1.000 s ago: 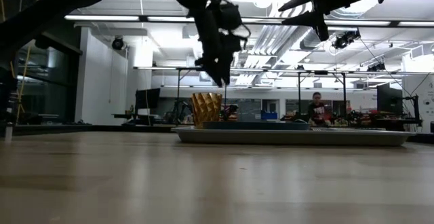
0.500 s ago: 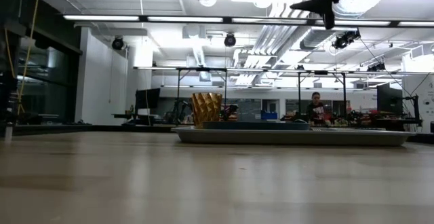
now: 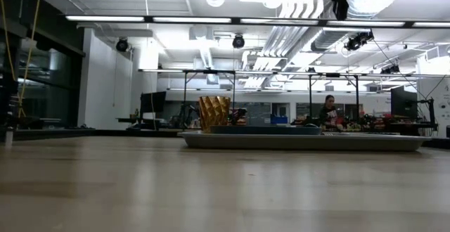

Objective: Pick and place plate/cup/fork/spoon on tray
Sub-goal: Return to Home Position

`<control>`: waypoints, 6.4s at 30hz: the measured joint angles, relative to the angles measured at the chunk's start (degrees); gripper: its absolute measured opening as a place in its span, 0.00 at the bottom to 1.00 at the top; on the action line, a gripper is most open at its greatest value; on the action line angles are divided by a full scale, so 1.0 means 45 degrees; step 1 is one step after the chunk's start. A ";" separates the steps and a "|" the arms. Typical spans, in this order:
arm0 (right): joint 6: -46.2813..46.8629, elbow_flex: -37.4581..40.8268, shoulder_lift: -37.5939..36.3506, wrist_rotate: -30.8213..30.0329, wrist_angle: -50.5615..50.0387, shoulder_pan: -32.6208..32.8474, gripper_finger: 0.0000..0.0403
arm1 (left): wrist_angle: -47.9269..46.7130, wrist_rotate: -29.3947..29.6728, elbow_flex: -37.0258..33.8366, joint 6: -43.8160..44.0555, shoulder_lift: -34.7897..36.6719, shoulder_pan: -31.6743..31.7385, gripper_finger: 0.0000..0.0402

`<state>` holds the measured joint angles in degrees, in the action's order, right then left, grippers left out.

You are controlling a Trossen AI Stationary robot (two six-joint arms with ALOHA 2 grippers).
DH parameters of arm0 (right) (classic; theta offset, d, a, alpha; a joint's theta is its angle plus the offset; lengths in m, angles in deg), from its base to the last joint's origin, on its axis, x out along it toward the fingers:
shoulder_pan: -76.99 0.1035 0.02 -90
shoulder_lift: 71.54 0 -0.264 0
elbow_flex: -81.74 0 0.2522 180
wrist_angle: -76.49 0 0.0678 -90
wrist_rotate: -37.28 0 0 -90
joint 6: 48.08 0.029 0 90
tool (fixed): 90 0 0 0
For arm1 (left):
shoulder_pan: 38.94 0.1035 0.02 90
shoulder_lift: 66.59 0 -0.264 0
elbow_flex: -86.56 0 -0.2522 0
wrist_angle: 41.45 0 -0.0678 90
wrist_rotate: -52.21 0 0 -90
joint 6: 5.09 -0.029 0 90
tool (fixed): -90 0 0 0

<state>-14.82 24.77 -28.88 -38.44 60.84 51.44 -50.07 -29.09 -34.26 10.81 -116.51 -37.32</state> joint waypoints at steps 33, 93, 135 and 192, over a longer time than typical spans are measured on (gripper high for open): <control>0.0639 0.0000 -0.0647 0.2058 0.0097 0.0052 0.00 | 0.1699 0.0523 -0.9195 0.1103 1.0816 -0.2048 0.00; -0.0789 0.3064 -0.5594 -0.0945 -0.0764 0.5977 0.00 | 0.1405 -0.0138 -0.9940 -0.0010 1.1038 -0.1183 0.00; -0.2160 0.9442 -0.8966 -0.3143 0.0495 0.6216 0.00 | 0.1109 -0.0138 -0.9925 -0.0009 1.1013 -0.1183 0.00; -0.2061 0.9437 -0.8966 -0.3128 0.0466 0.6216 0.00 | 0.1105 -0.0138 -0.9930 -0.0010 1.1013 -0.1187 0.00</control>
<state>-24.10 67.24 -69.23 -52.51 62.93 79.41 -45.10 -29.71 -78.94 10.77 -66.95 -42.66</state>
